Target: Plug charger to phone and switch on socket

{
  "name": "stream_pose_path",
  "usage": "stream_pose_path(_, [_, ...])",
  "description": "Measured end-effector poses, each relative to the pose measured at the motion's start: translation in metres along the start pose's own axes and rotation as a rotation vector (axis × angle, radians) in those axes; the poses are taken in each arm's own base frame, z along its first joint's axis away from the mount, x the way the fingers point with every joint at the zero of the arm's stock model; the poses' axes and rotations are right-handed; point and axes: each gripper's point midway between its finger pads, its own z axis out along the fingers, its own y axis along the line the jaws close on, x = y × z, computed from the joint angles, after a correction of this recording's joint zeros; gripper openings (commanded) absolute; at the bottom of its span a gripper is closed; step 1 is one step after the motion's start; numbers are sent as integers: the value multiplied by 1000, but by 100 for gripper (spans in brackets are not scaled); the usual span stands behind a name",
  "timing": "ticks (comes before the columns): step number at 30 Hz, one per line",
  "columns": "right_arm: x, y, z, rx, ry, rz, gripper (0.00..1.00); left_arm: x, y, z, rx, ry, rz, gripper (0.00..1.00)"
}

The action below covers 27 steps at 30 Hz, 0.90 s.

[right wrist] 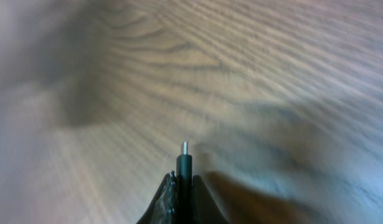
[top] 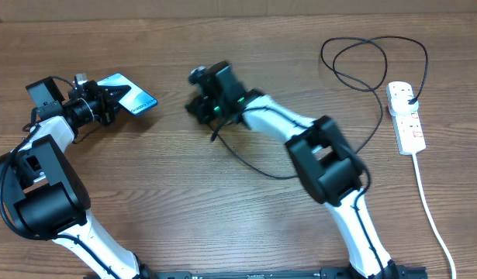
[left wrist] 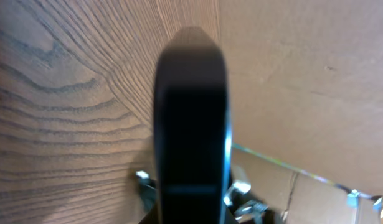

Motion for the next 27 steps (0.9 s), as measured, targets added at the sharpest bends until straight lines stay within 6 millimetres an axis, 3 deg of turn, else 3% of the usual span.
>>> stream_pose_path(5, [-3,7,-70,-173,88,172,4,8,-3,6,9,29,51,4])
stream_pose_path(9, [0,26,-117,-278,152,253,4,31,-10,27,15,106,90,4])
stream_pose_path(14, [31,62,-156,-430,288,305,4,78,-24,66,22,235,153,4])
stream_pose_path(18, [51,79,-185,-574,314,323,4,104,-35,86,42,298,180,4])
stream_pose_path(22, [67,66,-234,-708,231,437,4,118,-49,99,72,328,200,4])
stream_pose_path(27, [87,22,-282,-742,32,593,4,137,-65,116,97,351,207,4])
